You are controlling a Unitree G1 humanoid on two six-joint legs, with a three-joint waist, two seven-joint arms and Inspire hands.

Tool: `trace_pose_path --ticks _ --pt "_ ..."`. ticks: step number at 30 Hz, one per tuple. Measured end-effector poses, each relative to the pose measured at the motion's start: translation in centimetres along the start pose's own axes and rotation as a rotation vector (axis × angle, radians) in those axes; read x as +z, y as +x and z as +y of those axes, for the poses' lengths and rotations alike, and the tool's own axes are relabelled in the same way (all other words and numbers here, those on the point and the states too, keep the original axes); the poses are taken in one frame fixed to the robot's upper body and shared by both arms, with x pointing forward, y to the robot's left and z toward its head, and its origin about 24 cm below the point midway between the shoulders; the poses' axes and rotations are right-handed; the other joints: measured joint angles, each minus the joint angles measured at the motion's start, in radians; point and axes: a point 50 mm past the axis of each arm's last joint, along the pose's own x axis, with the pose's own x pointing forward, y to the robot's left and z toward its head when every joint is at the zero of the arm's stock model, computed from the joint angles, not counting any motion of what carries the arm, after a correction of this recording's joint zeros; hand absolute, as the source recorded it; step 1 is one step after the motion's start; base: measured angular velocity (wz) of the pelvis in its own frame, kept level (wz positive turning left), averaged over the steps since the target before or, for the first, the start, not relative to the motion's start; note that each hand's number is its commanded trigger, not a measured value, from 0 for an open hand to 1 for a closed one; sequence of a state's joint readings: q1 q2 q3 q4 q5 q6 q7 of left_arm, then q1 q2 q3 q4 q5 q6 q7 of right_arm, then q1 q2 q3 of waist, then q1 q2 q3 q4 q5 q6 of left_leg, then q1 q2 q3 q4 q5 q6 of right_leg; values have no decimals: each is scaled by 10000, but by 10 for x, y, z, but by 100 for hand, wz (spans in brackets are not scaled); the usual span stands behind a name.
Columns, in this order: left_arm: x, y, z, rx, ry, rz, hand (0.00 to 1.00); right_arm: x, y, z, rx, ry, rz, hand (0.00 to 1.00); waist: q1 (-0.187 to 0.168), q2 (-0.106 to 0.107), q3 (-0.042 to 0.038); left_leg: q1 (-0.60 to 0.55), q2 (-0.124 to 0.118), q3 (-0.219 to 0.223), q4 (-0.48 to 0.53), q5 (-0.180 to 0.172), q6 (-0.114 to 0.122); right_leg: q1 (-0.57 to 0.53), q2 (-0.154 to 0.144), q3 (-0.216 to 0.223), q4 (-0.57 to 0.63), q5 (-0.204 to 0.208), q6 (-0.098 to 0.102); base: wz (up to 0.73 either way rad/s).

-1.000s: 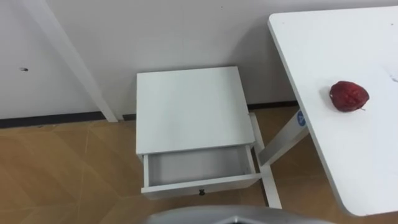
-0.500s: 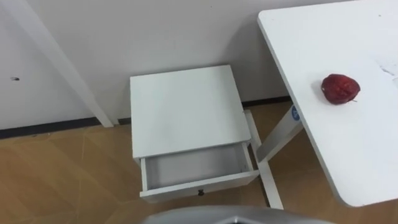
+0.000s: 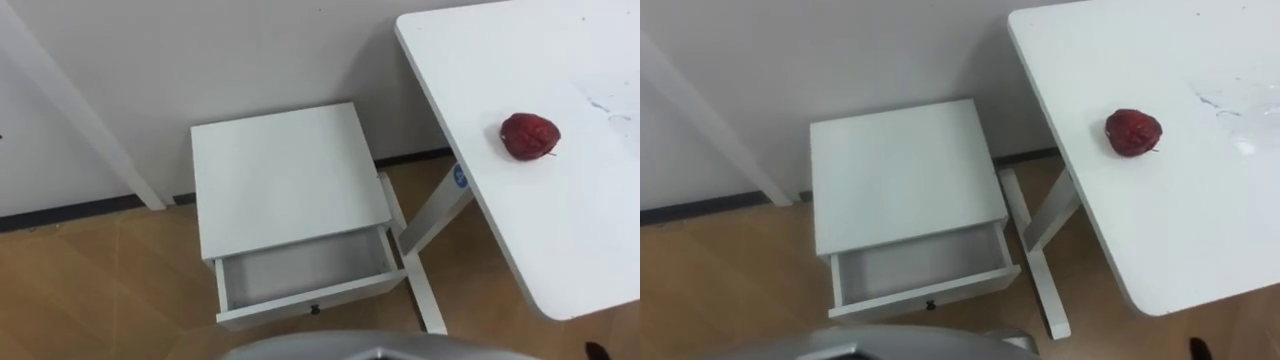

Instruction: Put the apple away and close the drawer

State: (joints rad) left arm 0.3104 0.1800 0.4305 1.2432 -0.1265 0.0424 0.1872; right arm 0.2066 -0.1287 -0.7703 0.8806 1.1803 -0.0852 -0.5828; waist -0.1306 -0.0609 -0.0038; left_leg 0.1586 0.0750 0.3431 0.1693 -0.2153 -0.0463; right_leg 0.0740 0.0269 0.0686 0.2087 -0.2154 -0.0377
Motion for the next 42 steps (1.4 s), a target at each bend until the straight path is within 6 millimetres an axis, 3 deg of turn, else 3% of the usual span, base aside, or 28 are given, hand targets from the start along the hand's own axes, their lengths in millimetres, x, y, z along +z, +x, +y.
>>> trace_pose_path --ticks 11,17,22,26,32,36,42 --pt "3 0 3 -26 -46 -466 0 40 -28 42 667 1292 -1774 0 -4 -18 11 -340 -12 92 -7 1 2 -547 0 64 314 -19 37 -3" --pt "10 -1 -2 -315 194 -873 0 66 -67 75 1783 867 -4325 0 -13 -6 23 -367 -9 57 -7 2 3 -547 7 23 293 -18 36 0" --pt "17 -2 -6 -473 495 -1283 0 81 -99 88 2651 950 -5968 0 19 -16 49 -441 -10 32 -7 2 3 -586 1 -38 274 -19 37 3" --pt "20 -2 -15 -706 878 -1315 0 77 -130 103 3988 379 -7200 0 45 -2 82 -536 -12 46 -11 2 3 -732 1 -48 304 -17 36 -4" --pt "18 -3 -22 -1167 1469 -1278 0 72 -174 116 6275 -460 -9248 0 120 35 67 -552 1 32 -20 2 2 -732 -3 -196 274 -14 31 0" --pt "19 -3 -24 -1363 1602 -1317 0 75 -183 120 6800 -710 -9837 0 266 8 58 -610 -17 -28 -22 2 2 -743 -50 -363 236 -14 31 5" --pt "18 -4 -27 -1631 1870 -1209 0 62 -195 135 8340 -2240 -9852 0 483 -84 62 -630 -5 -119 -16 2 2 -747 -65 -539 200 -7 28 0"
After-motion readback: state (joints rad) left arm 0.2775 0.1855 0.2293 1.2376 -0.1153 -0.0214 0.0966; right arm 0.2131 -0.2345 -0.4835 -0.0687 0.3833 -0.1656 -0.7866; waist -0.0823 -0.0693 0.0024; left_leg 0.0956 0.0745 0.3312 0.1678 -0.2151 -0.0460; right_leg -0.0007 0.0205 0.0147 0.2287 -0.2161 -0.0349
